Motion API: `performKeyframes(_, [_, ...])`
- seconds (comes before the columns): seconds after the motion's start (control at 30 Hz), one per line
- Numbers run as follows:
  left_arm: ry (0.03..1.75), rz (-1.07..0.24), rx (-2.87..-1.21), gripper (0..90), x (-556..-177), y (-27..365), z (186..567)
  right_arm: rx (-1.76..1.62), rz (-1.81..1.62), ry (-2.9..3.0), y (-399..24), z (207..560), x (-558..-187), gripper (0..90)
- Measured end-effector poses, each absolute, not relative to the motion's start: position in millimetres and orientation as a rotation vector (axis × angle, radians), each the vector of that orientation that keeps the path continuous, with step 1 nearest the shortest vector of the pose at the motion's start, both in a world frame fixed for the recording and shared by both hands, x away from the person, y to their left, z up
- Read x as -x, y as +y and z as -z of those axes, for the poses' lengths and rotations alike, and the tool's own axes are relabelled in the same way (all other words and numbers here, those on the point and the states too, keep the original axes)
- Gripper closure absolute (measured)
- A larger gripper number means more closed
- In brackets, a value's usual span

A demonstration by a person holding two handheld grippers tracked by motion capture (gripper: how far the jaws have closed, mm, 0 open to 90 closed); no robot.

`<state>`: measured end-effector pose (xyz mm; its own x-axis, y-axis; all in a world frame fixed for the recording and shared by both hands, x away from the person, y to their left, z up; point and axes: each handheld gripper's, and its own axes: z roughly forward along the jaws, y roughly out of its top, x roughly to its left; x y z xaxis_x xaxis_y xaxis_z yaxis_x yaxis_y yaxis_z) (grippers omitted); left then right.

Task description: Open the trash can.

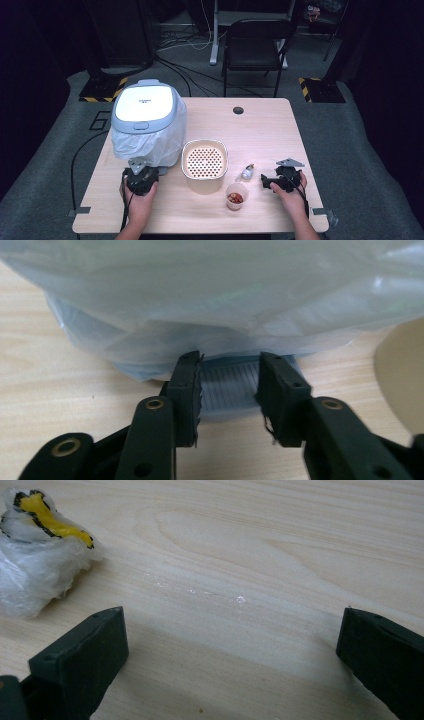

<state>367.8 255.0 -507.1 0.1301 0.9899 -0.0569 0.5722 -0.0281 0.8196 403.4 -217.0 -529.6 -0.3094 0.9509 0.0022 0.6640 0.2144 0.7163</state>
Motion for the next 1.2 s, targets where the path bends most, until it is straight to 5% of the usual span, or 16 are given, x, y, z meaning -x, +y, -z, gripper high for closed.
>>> performKeyframes(0.3, [1.474,-0.905,-1.740,71.5,-366,242,512,-1.494,-0.867,2.052,-217,530,-403,0.0])
performKeyframes(1.2, [1.512,-0.830,-1.718,72.8,-369,242,526,-1.503,-0.865,2.050,-216,529,-402,0.0])
